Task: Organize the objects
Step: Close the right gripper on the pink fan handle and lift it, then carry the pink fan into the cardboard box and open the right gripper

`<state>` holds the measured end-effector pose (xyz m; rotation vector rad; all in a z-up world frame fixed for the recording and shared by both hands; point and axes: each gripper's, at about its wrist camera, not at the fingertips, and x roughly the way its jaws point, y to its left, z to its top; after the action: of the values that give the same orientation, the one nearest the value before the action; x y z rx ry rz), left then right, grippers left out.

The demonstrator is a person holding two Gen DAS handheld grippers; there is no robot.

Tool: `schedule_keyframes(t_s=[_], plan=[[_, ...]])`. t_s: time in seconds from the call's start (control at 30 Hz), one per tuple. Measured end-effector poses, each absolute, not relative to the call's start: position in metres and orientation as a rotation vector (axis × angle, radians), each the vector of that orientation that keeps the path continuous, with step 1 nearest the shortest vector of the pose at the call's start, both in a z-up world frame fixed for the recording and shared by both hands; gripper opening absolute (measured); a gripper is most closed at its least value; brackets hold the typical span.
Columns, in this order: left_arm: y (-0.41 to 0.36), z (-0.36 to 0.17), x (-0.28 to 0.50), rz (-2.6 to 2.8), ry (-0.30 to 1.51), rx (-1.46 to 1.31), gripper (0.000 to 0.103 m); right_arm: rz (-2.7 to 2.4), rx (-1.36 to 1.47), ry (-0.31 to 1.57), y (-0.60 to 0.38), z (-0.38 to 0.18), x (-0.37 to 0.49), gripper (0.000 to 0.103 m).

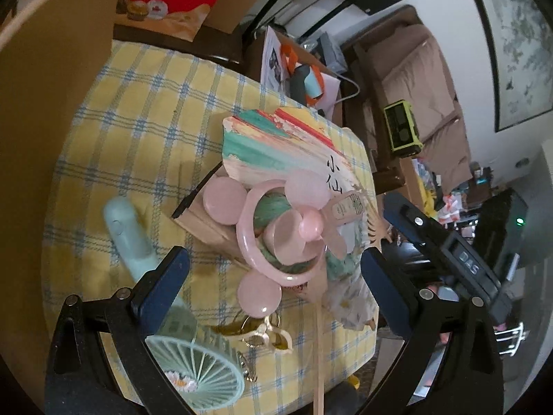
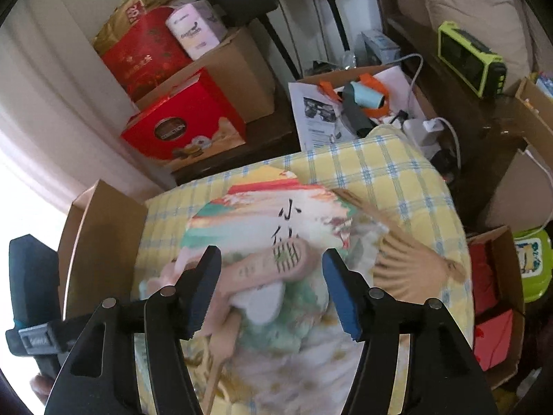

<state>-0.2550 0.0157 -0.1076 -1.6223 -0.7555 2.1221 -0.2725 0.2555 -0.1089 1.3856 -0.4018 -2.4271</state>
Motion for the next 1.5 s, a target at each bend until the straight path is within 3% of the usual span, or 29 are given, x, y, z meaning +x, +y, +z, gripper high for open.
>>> schedule_keyframes(t_s=[0.23,0.53,0.87,1.1,1.5], plan=[[0.018,-0.120,-0.266,2.043,-0.826,-1.626,0.099,-2.342,1.427,-0.448,0.254,-0.137,-0.290,0.064],[0.037,-0.122,-0.265,2.036,-0.730,-1.650,0.092,-2.304,1.424,-0.407,0.245,-0.143,-0.287,0.057],[0.029,-0.104,-0.254,2.065,-0.685,-1.602,0.086,-2.292,1.358,-0.277,0.221,-0.127,-0.270,0.056],[0.019,-0.087,-0.247,2.084,-0.707,-1.611,0.086,-2.274,1.360,-0.327,0.216,-0.118,-0.261,0.055],[-0.028,-0.016,-0.208,2.151,-0.723,-1.548,0.086,-2.248,1.279,-0.295,0.174,-0.053,-0.231,0.055]])
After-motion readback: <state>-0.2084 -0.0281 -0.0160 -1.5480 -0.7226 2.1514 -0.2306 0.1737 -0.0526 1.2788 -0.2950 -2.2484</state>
